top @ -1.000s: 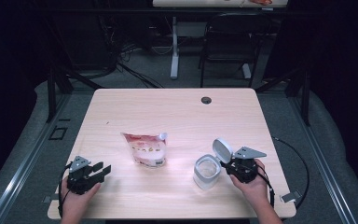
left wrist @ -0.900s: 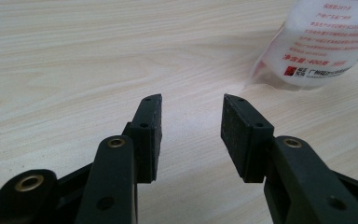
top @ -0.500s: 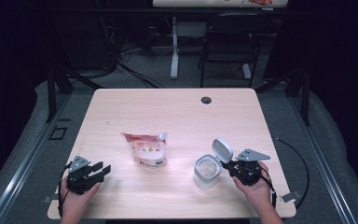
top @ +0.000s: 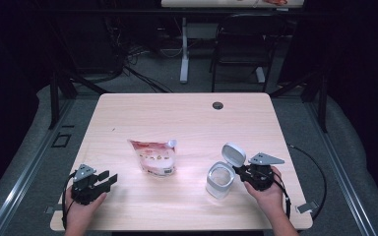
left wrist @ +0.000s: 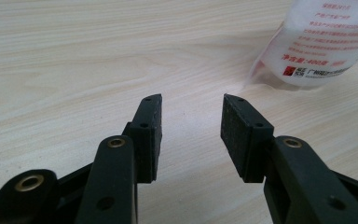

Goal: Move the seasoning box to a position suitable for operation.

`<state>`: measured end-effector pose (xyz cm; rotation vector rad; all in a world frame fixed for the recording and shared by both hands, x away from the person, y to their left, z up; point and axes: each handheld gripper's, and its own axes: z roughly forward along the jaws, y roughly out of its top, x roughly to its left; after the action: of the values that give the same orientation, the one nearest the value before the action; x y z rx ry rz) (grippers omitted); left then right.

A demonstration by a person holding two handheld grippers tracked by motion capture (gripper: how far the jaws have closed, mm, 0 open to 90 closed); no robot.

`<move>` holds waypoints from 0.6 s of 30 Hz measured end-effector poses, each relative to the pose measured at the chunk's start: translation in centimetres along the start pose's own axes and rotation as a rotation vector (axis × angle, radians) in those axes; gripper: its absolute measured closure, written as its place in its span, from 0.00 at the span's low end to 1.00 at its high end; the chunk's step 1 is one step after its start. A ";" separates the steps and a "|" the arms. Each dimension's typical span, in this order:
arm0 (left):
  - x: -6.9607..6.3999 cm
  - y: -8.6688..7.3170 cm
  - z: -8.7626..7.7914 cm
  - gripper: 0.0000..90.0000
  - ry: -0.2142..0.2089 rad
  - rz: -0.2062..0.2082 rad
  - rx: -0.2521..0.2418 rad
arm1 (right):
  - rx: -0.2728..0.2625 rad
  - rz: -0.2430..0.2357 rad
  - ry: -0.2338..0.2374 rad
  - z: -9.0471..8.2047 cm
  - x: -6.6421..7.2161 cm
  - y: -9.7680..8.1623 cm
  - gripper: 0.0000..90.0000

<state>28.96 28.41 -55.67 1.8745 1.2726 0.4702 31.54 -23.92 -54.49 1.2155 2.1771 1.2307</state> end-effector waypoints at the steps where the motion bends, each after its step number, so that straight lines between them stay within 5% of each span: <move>1: -0.1 0.0 0.0 0.65 -0.001 0.001 -0.001 | -0.001 -0.004 -0.006 -0.1 0.0 0.0 0.86; 12: -1.1 1.4 -0.7 0.66 -0.065 0.068 -0.016 | 0.014 -0.087 -0.064 -2.7 0.6 -0.5 0.65; 18: -2.0 3.3 -1.2 0.64 -0.138 0.088 -0.038 | -0.012 -0.070 -0.101 -3.8 0.8 -0.4 0.58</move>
<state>29.21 26.55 -52.09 1.9026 1.0868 0.4003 28.44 -25.37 -52.63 1.1607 2.1176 1.1281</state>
